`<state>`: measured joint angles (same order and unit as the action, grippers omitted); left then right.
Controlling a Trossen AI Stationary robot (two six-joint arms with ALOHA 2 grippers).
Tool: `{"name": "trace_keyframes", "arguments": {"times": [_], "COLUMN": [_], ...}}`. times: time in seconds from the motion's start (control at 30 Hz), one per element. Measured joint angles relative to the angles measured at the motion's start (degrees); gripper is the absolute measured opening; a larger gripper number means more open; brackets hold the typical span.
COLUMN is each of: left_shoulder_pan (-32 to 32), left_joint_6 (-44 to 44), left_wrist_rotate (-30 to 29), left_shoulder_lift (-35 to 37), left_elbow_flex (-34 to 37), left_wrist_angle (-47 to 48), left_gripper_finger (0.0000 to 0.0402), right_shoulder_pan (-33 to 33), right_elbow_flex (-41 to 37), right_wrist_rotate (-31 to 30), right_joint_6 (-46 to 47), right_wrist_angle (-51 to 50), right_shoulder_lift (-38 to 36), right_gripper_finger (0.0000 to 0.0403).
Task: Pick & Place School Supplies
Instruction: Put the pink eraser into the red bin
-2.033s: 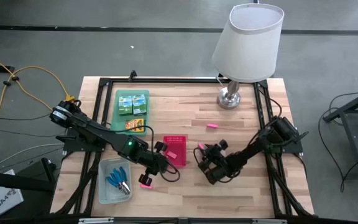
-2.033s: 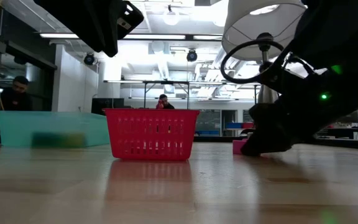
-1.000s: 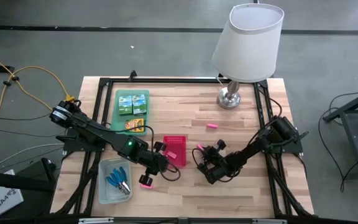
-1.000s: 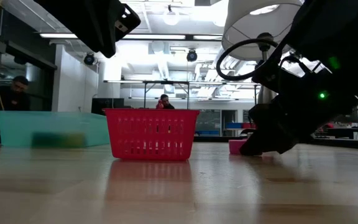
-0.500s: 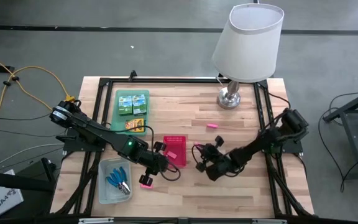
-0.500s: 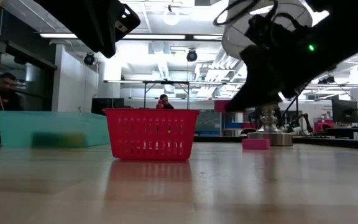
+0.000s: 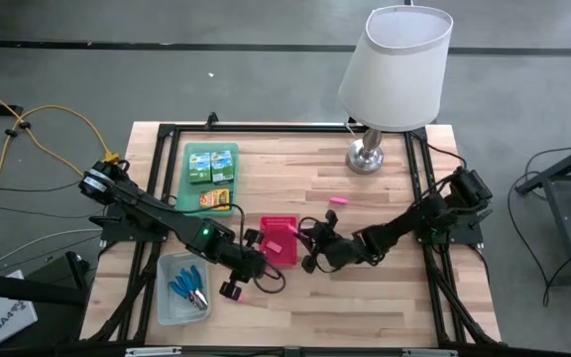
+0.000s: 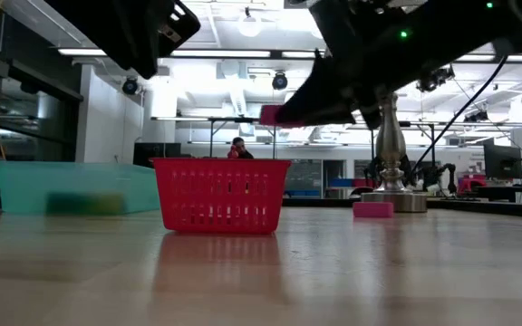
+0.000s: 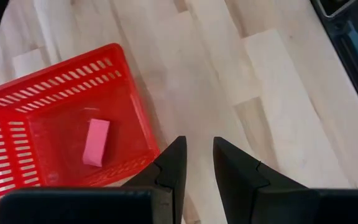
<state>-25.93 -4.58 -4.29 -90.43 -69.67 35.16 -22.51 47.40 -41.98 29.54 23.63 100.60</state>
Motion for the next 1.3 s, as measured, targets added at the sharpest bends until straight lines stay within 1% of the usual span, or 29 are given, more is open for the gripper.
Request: {"name": "trace_keyframes", "arguments": {"times": [0.1, 0.23, 0.43, 0.7, 0.77, 0.9, 1.17, 1.3], "left_shoulder_pan": [-1.01, -2.00, -2.40, -2.38, -2.38, -2.38, -2.38, -2.38], "left_joint_6": [0.02, 0.02, 0.07, 0.00, -0.01, -0.05, -0.17, -0.17], "left_wrist_rotate": [0.00, 0.00, -0.02, -0.02, -0.02, -0.07, -0.04, -0.04], "left_shoulder_lift": [0.00, 0.00, 0.00, 0.00, 0.00, 0.00, 0.00, 0.00], "left_elbow_flex": [0.00, 0.00, 0.00, 0.00, 0.00, -0.02, -0.04, -0.04], "left_wrist_angle": [0.00, 0.00, -0.01, -0.04, -0.12, -0.96, -1.13, -1.28], "left_gripper_finger": [0.0074, 0.0074, 0.0074, 0.0074, 0.0074, 0.0074, 0.0074, 0.0074], "right_shoulder_pan": [1.53, 2.93, 3.94, 3.92, 3.92, 4.31, 5.36, 5.30], "right_elbow_flex": [0.00, 0.00, 0.00, 0.00, 0.32, 3.00, 4.53, 4.56], "right_wrist_rotate": [4.26, 7.94, 11.03, 11.97, 12.13, 13.91, 13.83, 13.84], "right_joint_6": [-0.92, -1.64, -1.01, -0.85, -0.90, -1.89, -2.28, 0.26], "right_wrist_angle": [3.82, 7.64, 9.14, 10.39, 13.19, 14.02, 11.04, 7.84], "right_shoulder_lift": [0.72, 1.11, 1.09, 1.39, 3.49, 8.10, 8.70, 8.60], "right_gripper_finger": [0.0031, 0.0031, 0.0030, 0.0030, 0.0030, 0.0030, 0.0030, 0.0030]}}
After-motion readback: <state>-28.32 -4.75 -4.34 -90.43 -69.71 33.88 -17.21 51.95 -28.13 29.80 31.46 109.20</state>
